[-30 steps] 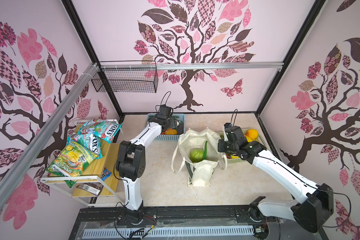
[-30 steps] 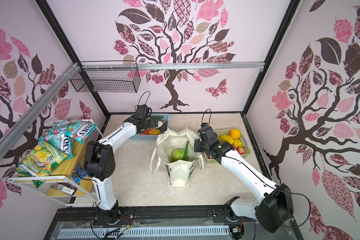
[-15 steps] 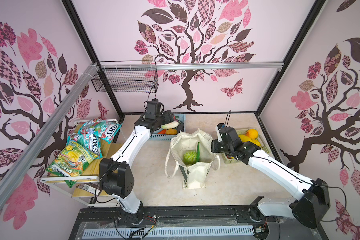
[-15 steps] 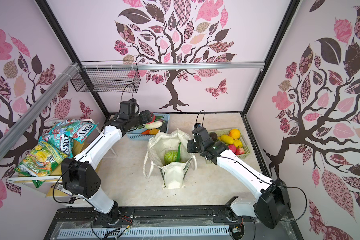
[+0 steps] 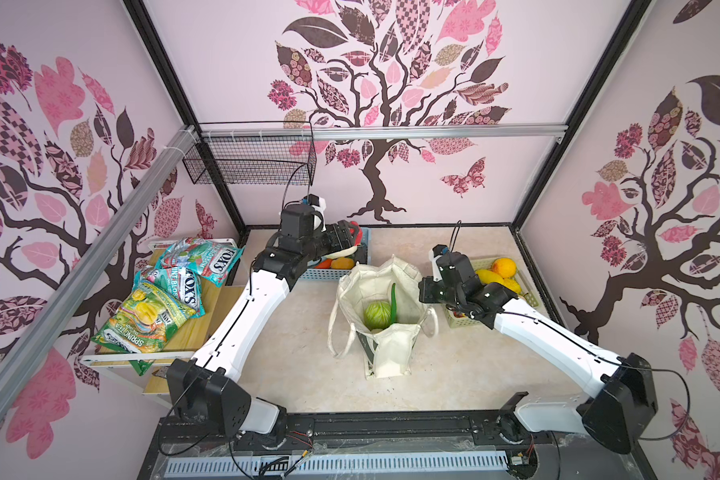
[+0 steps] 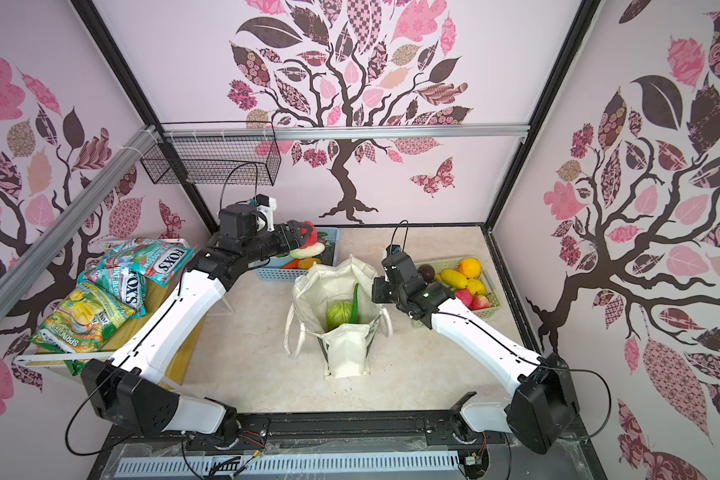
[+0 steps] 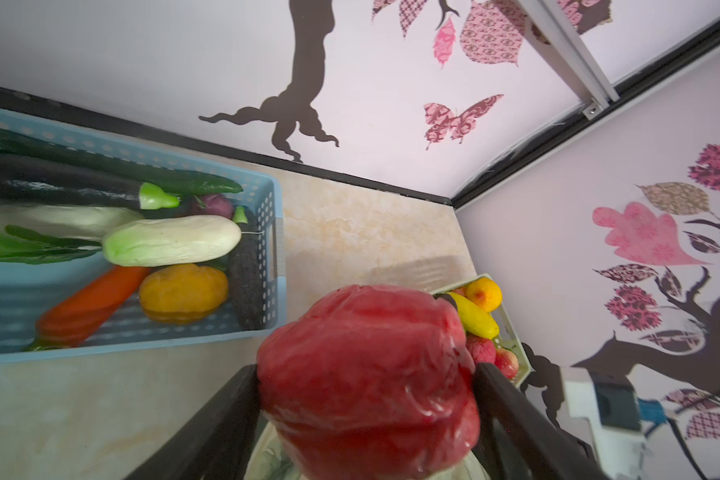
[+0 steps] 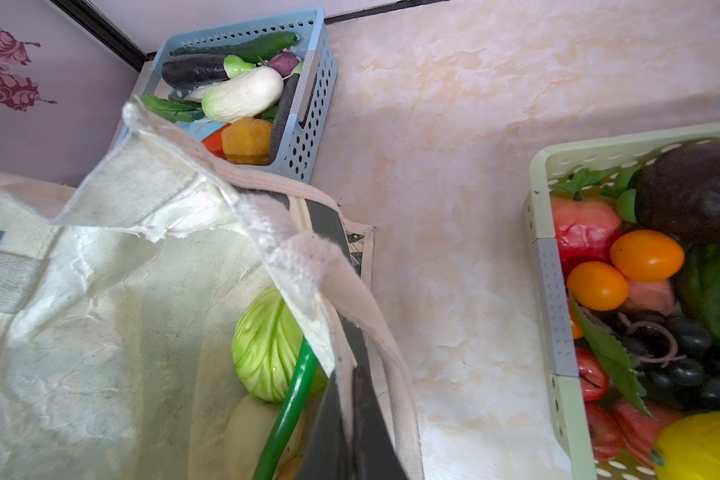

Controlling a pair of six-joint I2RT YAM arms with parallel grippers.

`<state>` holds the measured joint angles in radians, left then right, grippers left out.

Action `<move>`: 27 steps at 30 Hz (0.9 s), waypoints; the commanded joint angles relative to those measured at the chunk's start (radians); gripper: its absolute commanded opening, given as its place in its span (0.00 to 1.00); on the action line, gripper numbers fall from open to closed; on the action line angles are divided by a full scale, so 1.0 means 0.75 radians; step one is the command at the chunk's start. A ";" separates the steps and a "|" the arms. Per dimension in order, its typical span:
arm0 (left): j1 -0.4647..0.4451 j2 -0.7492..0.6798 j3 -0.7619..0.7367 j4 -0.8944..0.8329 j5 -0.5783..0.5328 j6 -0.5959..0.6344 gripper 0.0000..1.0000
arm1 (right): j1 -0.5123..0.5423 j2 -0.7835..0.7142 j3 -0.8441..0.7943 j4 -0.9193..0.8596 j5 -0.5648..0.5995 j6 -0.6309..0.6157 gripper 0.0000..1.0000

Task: Place the food into the grocery bag and tie it
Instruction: 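Carry the red pepper with the left gripper over the bag opening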

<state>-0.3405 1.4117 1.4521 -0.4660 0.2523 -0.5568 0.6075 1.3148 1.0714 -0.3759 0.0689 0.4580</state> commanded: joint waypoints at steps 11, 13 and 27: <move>-0.104 -0.277 -0.266 0.013 0.118 -0.070 0.80 | 0.009 0.097 0.058 0.004 0.048 0.069 0.02; -0.106 -0.300 -0.292 0.002 0.132 -0.069 0.80 | 0.010 0.104 0.066 0.004 0.047 0.076 0.02; -0.212 -0.334 -0.361 -0.083 0.127 -0.013 0.80 | 0.010 0.150 0.113 -0.004 0.033 0.099 0.02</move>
<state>-0.4751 1.1568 1.1999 -0.5083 0.3443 -0.5976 0.6079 1.4021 1.1137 -0.3614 0.1001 0.5209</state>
